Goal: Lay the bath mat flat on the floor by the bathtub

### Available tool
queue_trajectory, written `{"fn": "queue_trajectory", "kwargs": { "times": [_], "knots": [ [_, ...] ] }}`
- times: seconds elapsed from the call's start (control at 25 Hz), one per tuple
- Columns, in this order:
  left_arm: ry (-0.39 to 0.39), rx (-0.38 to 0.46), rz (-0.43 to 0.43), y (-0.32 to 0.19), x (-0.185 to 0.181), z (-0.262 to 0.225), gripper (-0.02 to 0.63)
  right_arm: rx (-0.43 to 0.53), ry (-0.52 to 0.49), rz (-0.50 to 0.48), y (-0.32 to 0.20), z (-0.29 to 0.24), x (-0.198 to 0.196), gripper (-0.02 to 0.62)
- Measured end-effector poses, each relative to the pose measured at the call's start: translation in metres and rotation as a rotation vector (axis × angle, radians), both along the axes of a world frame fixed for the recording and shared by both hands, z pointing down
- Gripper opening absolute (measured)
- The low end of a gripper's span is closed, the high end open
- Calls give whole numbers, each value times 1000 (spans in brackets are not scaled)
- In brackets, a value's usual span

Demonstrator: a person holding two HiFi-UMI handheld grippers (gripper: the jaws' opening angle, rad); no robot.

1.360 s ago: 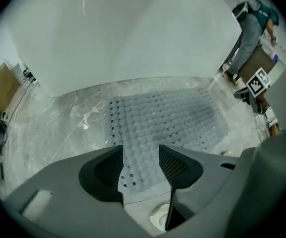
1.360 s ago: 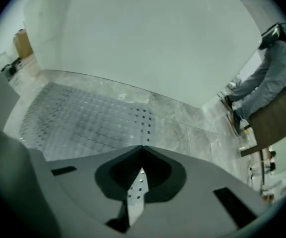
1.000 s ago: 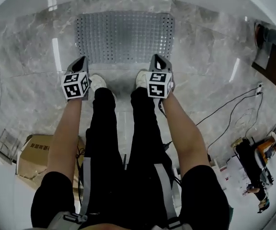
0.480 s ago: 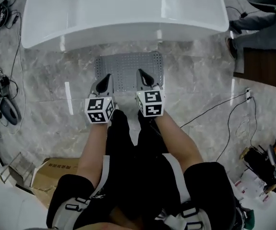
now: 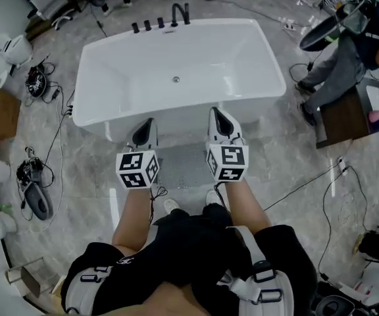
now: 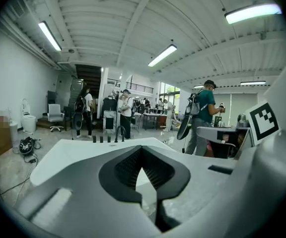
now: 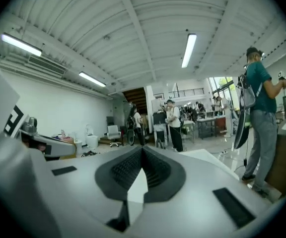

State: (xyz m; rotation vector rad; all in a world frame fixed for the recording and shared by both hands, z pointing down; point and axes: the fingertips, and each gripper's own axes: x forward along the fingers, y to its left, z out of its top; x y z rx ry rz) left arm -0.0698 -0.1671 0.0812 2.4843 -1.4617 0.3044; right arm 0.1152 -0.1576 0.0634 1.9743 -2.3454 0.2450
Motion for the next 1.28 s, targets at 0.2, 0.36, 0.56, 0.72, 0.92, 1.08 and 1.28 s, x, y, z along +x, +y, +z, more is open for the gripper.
{"fn": "queue_trajectory", "kwargs": {
  "times": [0.2, 0.36, 0.56, 0.72, 0.92, 1.08, 1.28],
  "knots": [
    [1, 130, 17, 2, 8, -74, 5, 150, 15, 16, 5, -88, 14, 5],
    [-13, 230, 23, 14, 4, -125, 5, 216, 0, 61, 23, -130, 27, 5],
    [0, 268, 3, 22, -16, -143, 5, 247, -20, 71, 33, -142, 19, 5],
    [17, 248, 8, 26, -20, -142, 5, 218, -9, 63, 38, -132, 14, 5],
    [8, 232, 19, 25, -5, -137, 5, 165, -21, 51, 34, -109, 23, 5],
    [-8, 241, 17, 28, -9, -143, 5, 175, -25, 46, 39, -116, 18, 5],
    [-12, 241, 13, 34, -8, -142, 5, 183, -17, 36, 46, -120, 18, 5]
  ]
}}
